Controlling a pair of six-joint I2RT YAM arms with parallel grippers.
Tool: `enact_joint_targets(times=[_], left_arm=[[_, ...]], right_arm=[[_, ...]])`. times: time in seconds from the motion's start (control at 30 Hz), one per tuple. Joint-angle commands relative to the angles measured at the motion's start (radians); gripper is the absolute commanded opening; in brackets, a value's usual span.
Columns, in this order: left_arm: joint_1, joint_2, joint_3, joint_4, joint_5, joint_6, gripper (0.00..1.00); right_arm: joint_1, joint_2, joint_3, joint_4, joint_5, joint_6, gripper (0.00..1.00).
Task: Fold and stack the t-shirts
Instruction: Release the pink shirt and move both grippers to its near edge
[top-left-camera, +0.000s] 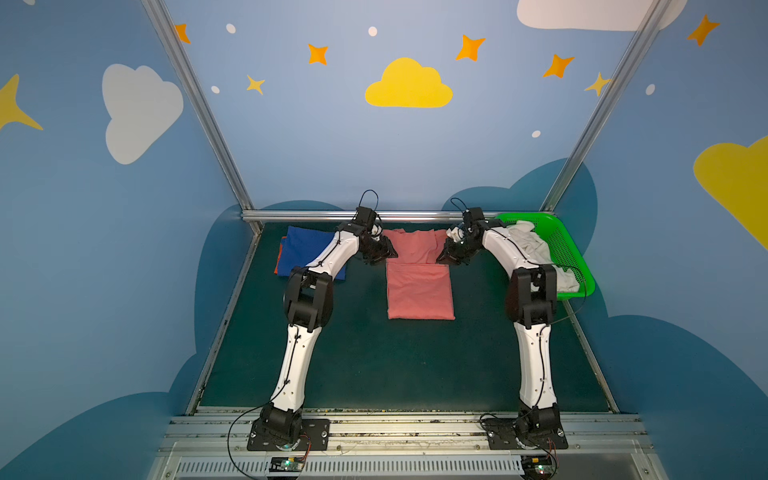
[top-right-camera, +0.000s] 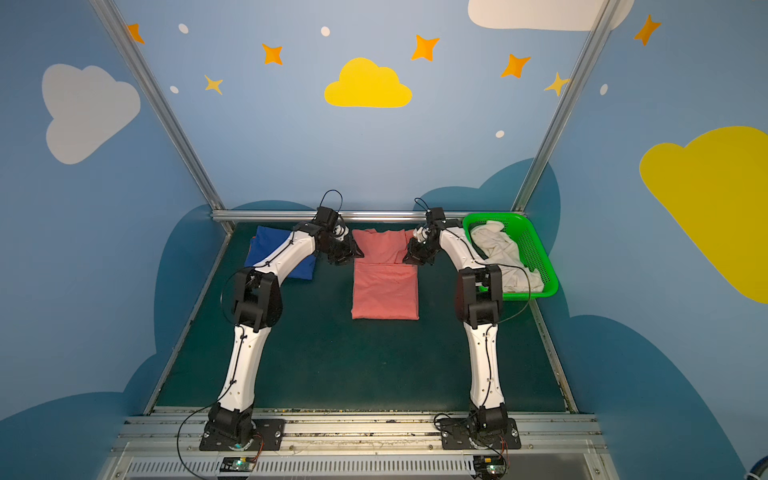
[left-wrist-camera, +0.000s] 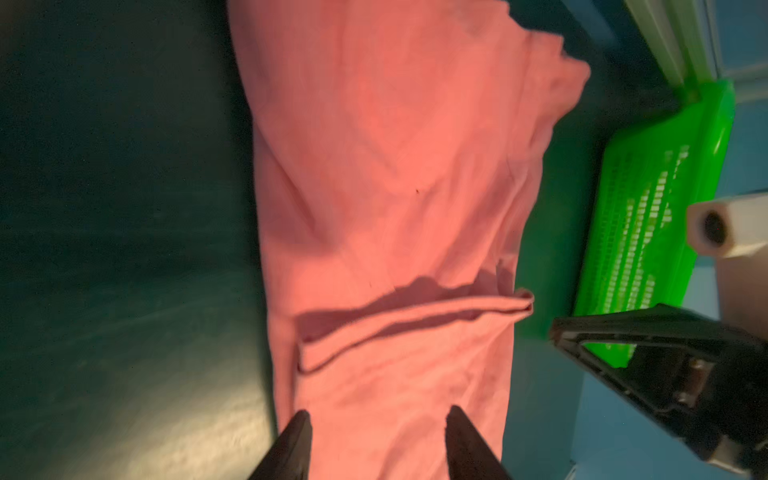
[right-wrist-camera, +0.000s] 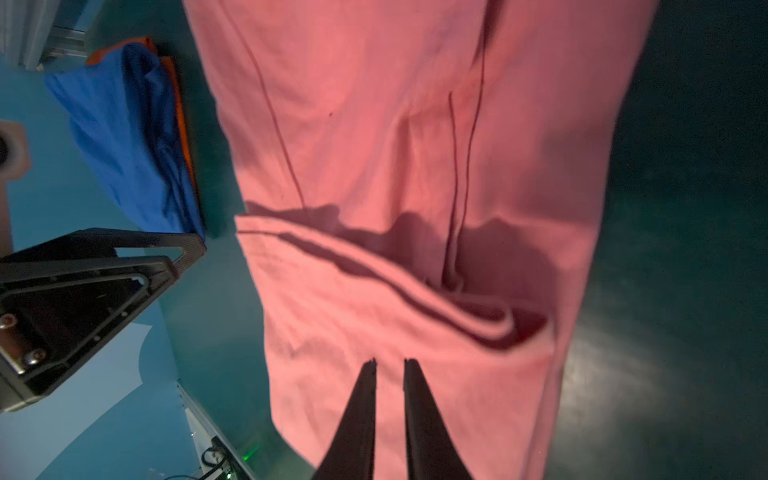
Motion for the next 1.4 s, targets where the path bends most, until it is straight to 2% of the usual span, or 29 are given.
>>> enact_joint_targets(times=[0.0, 0.1, 0.27, 0.53, 0.73, 1.0, 1.13, 1.37], left_arm=[[-0.035, -0.183, -0.094, -0.033, -0.089, 0.089, 0.67], [-0.068, -0.292, -0.204, -0.073, -0.179, 0.138, 0.77], [-0.121, -0.45, -0.443, -0.054, -0.286, 0.131, 0.82], [-0.182, -0.536, -0.717, 0.029, -0.272, 0.043, 0.82], [-0.193, -0.538, -0.872, 0.164, -0.201, -0.039, 0.86], [-0.193, -0.485, -0.927, 0.298, -0.175, -0.117, 0.86], [-0.191, -0.468, -0.953, 0.388, -0.149, -0.163, 0.79], [-0.188, -0.412, -0.945, 0.42, -0.126, -0.186, 0.63]], right_arm=[[0.003, -0.2, -0.141, 0.063, 0.023, -0.022, 0.22], [0.005, -0.339, -0.318, 0.116, 0.043, -0.026, 0.31], [0.006, -0.52, -0.567, 0.158, 0.117, -0.025, 0.43], [0.006, -0.629, -0.826, 0.188, 0.177, -0.007, 0.52], [0.022, -0.635, -0.955, 0.244, 0.166, 0.021, 0.56], [0.031, -0.541, -0.993, 0.314, 0.156, 0.041, 0.58], [0.031, -0.478, -0.986, 0.347, 0.139, 0.058, 0.58], [0.03, -0.427, -0.988, 0.388, 0.118, 0.083, 0.55]])
